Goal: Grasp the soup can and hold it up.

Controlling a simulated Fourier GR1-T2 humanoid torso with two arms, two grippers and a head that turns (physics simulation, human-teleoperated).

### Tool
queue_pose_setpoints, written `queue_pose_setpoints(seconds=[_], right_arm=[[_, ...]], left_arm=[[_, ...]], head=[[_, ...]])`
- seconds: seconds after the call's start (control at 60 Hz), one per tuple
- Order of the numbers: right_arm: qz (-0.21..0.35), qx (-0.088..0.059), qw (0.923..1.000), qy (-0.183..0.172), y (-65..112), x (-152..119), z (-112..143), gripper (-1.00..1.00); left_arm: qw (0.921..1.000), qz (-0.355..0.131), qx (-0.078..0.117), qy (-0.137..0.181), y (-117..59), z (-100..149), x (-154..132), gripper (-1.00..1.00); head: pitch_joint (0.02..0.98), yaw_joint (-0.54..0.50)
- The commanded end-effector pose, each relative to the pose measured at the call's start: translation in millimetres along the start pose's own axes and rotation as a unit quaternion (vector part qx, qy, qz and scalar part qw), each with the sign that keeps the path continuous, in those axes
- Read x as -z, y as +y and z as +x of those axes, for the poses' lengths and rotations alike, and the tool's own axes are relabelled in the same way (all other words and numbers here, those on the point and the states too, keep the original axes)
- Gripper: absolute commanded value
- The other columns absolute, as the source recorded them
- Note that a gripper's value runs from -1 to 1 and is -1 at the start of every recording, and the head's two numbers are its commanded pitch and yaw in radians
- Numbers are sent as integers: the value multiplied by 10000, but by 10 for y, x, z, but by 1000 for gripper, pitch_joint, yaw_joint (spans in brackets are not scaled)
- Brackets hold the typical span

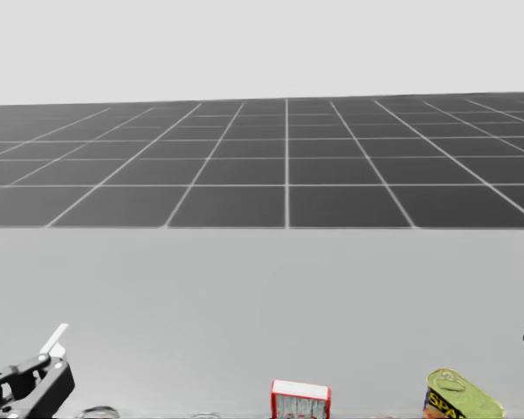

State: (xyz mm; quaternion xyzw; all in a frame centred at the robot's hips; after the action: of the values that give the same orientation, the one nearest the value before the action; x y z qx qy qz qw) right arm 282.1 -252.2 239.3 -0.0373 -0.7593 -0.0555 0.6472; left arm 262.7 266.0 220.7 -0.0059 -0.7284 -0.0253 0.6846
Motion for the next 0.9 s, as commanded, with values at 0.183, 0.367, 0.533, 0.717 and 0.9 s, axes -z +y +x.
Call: queue_pose_setpoints(seconds=[0.183,0.367,0.533,0.717,0.9], right_arm=[[-59,-161,9998,89,-5,9,-31,-1000],[-2,-274,9995,132,38,2,-57,-1000],[40,-370,9992,145,70,-1,-79,-1000],[-64,-504,9987,61,71,10,-91,-1000],[-100,-516,9986,61,69,6,-100,-1000]], left_arm=[[10000,10,29,13,8,-3,6,-1000],[10000,24,34,16,11,4,11,-1000],[10000,6,1,40,2,12,14,-1000],[9996,-155,-241,33,-30,76,-19,-1000],[9977,-499,-447,84,-80,238,-145,-1000]], head=[[666,144],[791,242],[874,347],[880,373],[854,369]])
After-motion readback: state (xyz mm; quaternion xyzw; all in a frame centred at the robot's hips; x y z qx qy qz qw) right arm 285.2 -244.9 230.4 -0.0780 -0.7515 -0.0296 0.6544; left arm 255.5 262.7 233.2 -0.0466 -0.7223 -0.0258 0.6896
